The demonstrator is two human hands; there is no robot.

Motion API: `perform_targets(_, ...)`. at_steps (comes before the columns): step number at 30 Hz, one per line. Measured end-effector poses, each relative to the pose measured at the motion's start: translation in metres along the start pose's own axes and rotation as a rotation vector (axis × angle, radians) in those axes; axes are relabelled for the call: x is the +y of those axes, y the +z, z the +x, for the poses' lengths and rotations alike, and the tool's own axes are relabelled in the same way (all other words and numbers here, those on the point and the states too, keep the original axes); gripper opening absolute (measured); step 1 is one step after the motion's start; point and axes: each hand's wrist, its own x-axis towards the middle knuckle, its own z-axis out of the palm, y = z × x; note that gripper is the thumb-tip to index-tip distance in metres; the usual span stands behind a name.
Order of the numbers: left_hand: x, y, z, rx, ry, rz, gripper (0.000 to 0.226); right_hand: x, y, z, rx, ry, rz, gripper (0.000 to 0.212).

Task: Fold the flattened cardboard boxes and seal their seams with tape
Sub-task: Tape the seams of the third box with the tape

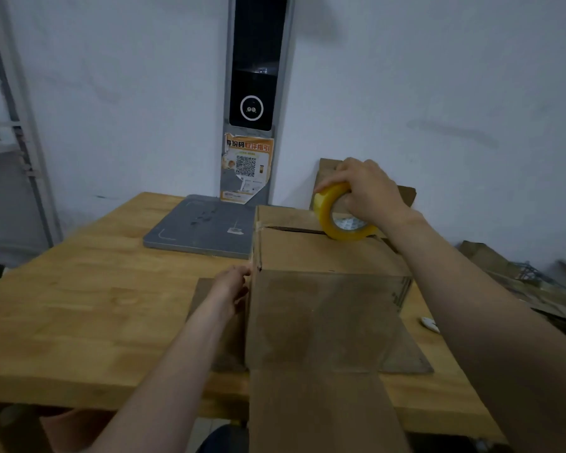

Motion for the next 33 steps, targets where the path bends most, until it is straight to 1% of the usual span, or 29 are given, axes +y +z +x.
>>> perform_targets(4,-0.003,-0.003,0.003,-0.017,0.027,0.055,0.008,-0.006,0.003,-0.001,0.014,0.012,-0.086,0.043)
perform_targets(6,-0.002,-0.002,0.003,-0.008,0.053,0.089,0.012,-0.01,0.003,0.0,0.012,0.014,-0.117,0.041)
perform_targets(10,0.002,-0.005,-0.004,0.012,0.062,0.234,0.052,-0.015,0.002,0.002,0.003,0.023,-0.132,0.039)
perform_targets(12,0.003,-0.013,-0.004,0.041,0.093,0.386,0.062,-0.017,0.002,0.002,0.001,0.032,-0.134,0.041)
perform_targets(14,0.006,-0.021,0.002,0.09,0.166,0.519,0.062,-0.019,0.003,0.002,-0.002,0.036,-0.148,0.041)
perform_targets(15,0.011,-0.023,0.003,0.108,0.237,0.527,0.055,-0.02,0.004,0.002,-0.001,0.036,-0.154,0.041)
perform_targets(16,0.02,-0.025,0.002,0.115,0.319,0.511,0.045,-0.02,0.004,0.002,0.001,0.037,-0.154,0.042)
perform_targets(18,0.04,-0.023,-0.009,0.092,0.495,0.383,0.03,-0.018,0.005,0.002,0.007,0.043,-0.144,0.042)
perform_targets(19,0.051,-0.019,-0.02,0.036,0.528,0.293,0.03,-0.017,0.005,0.002,0.009,0.045,-0.138,0.042)
perform_targets(20,0.057,-0.014,-0.029,-0.067,0.501,0.2,0.038,-0.016,0.005,0.002,0.01,0.046,-0.133,0.042)
perform_targets(21,0.06,-0.008,-0.036,-0.173,0.445,0.144,0.052,-0.015,0.004,0.002,0.011,0.045,-0.129,0.041)
perform_targets(22,0.057,-0.003,-0.039,-0.242,0.405,0.142,0.065,-0.014,0.004,0.002,0.01,0.042,-0.128,0.041)
perform_targets(23,0.051,0.001,-0.038,-0.283,0.392,0.192,0.073,-0.013,0.004,0.001,0.004,0.035,-0.131,0.041)
perform_targets(24,0.045,0.003,-0.036,-0.317,0.386,0.241,0.074,-0.013,0.003,0.002,-0.006,0.027,-0.136,0.041)
perform_targets(25,0.04,0.005,-0.04,-0.342,0.364,0.279,0.069,-0.012,0.003,0.002,-0.017,0.02,-0.14,0.042)
perform_targets(28,0.036,0.002,-0.04,-0.39,0.33,0.292,0.041,-0.009,0.003,0.004,-0.036,0.002,-0.135,0.046)
perform_targets(29,0.036,-0.003,-0.042,-0.416,0.303,0.323,0.043,-0.008,0.003,0.005,-0.04,-0.002,-0.126,0.048)
perform_targets(31,0.035,-0.014,-0.037,-0.453,0.215,0.417,0.087,-0.004,0.002,0.007,-0.044,-0.007,-0.1,0.053)
perform_targets(32,0.038,-0.018,-0.036,-0.444,0.173,0.45,0.101,-0.002,0.002,0.008,-0.042,-0.006,-0.086,0.056)
perform_targets(33,0.043,-0.02,-0.037,-0.418,0.181,0.478,0.102,0.0,0.002,0.009,-0.039,-0.003,-0.072,0.059)
